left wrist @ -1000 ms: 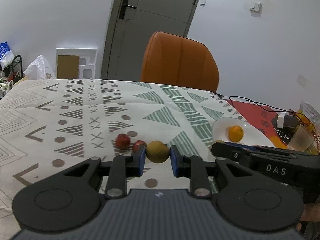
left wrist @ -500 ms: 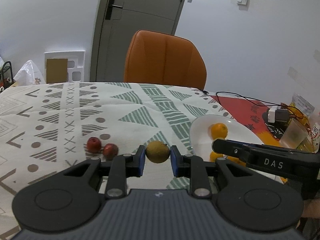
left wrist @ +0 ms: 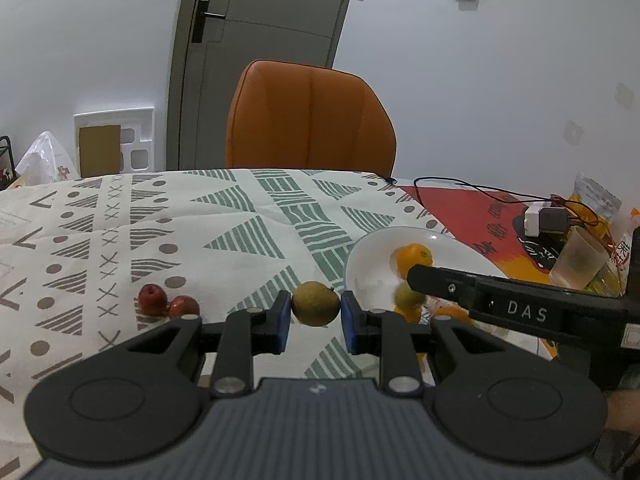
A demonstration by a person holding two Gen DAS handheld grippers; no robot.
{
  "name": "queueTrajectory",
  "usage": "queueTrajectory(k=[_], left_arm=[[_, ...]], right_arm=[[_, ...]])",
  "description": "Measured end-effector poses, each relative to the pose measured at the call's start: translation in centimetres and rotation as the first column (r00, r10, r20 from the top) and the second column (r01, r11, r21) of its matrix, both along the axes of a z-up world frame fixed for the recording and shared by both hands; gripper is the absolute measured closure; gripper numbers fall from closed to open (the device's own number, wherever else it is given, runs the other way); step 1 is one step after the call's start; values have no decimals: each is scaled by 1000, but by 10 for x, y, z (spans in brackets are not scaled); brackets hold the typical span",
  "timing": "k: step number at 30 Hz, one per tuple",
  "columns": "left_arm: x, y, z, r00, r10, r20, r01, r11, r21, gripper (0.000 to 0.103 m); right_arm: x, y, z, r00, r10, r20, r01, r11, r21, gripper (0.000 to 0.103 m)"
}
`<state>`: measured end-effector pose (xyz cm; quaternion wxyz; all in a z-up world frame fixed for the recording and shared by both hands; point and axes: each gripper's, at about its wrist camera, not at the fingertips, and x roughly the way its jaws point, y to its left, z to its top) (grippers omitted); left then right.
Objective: Organize fruits
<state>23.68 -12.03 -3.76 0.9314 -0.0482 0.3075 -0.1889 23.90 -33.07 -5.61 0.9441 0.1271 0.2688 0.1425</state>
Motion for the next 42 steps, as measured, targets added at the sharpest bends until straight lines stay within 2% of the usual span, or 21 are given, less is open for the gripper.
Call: queueTrajectory(k=[23,25,42], left_arm=[[6,-50,2,996,-87,14,87,996,5,78],[5,-51,3,996,-85,24,85,996,11,74],[0,-9,2,1000,11,4,-11,999,33,74]], right_arm=[[-25,-44,2,996,-88,-20,88,996,-7,64],[-25,-45,2,995,-93,-23,93,996,-7,64],[-23,-22,0,999,-44,-29,43,999,-13,60]])
